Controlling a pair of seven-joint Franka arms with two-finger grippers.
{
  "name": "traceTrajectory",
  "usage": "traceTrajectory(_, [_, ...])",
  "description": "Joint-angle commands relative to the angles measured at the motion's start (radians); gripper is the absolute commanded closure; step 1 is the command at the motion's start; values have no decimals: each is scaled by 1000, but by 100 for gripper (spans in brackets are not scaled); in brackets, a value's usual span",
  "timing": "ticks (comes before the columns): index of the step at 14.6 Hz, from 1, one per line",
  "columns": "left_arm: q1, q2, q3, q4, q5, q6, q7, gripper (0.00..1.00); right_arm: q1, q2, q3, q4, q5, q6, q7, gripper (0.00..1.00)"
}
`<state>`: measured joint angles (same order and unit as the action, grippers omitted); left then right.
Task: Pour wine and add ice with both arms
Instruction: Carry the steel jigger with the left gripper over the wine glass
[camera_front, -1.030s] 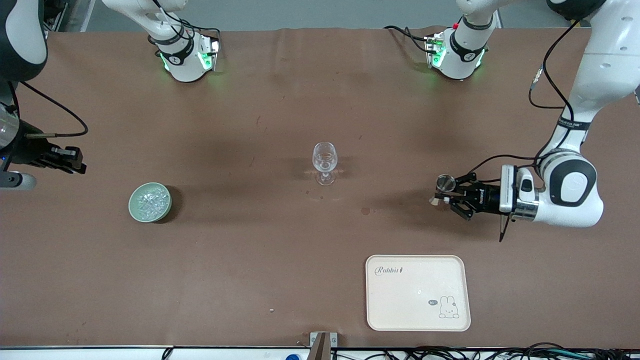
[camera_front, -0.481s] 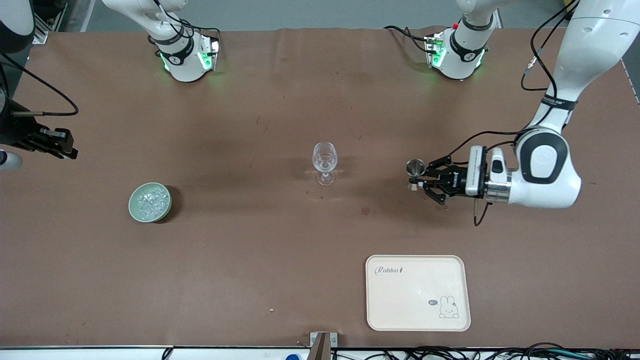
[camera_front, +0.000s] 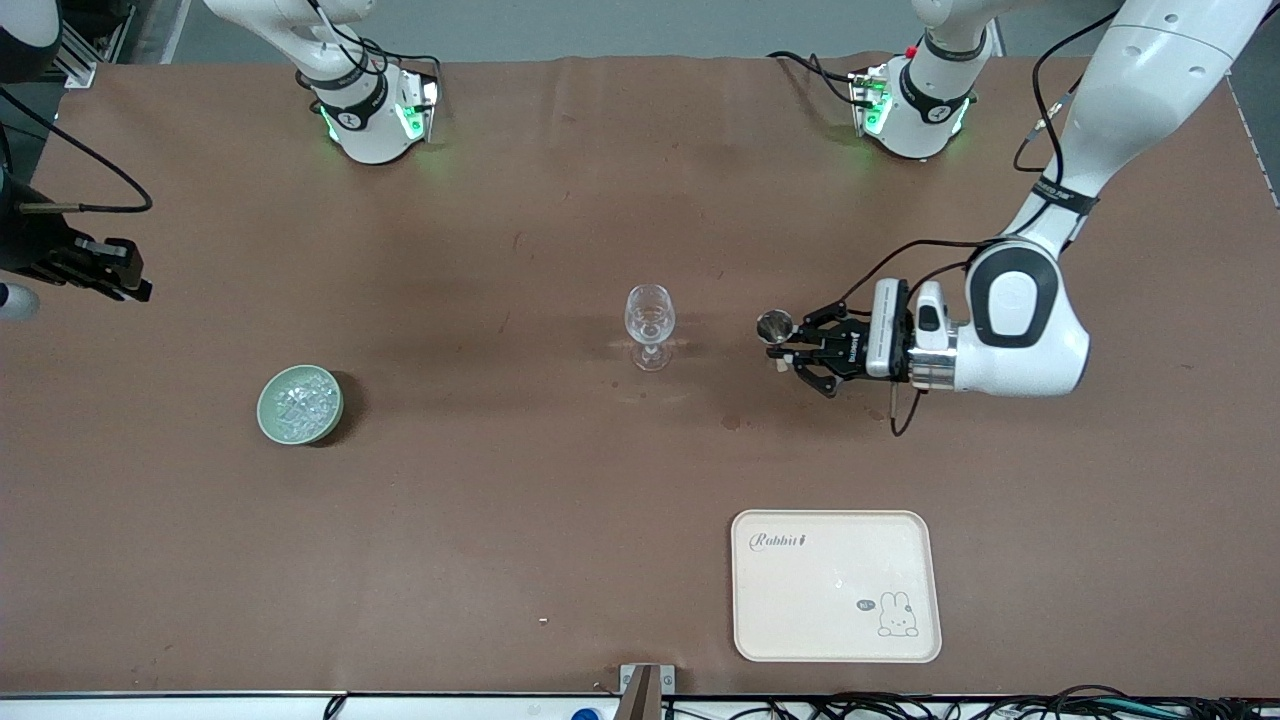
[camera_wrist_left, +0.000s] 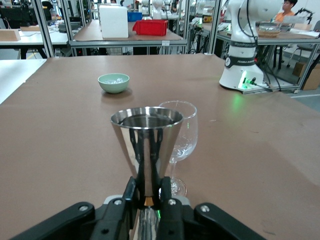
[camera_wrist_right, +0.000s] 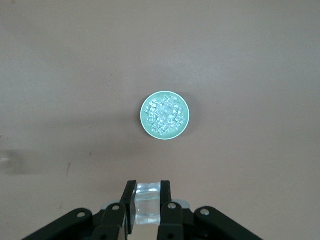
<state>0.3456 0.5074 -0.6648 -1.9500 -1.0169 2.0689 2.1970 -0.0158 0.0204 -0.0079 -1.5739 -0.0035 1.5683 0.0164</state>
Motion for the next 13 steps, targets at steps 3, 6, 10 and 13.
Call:
traceTrajectory(3, [16,-70,-83,-93,-83,85,1,100,-12,-36,5,-41,2,6,0,90])
traceTrajectory(6, [13,-66,-131,-105,-117,160,1,100,-12,-36,5,-41,3,6,0,90])
traceTrajectory(10, [7,-63,-148,-122,-135,201,0,100,-12,-36,5,-41,2,4,0,90])
traceTrajectory(13, [7,-70,-167,-130,-135,232,-26,100,-12,-34,3,-41,2,4,-1,89])
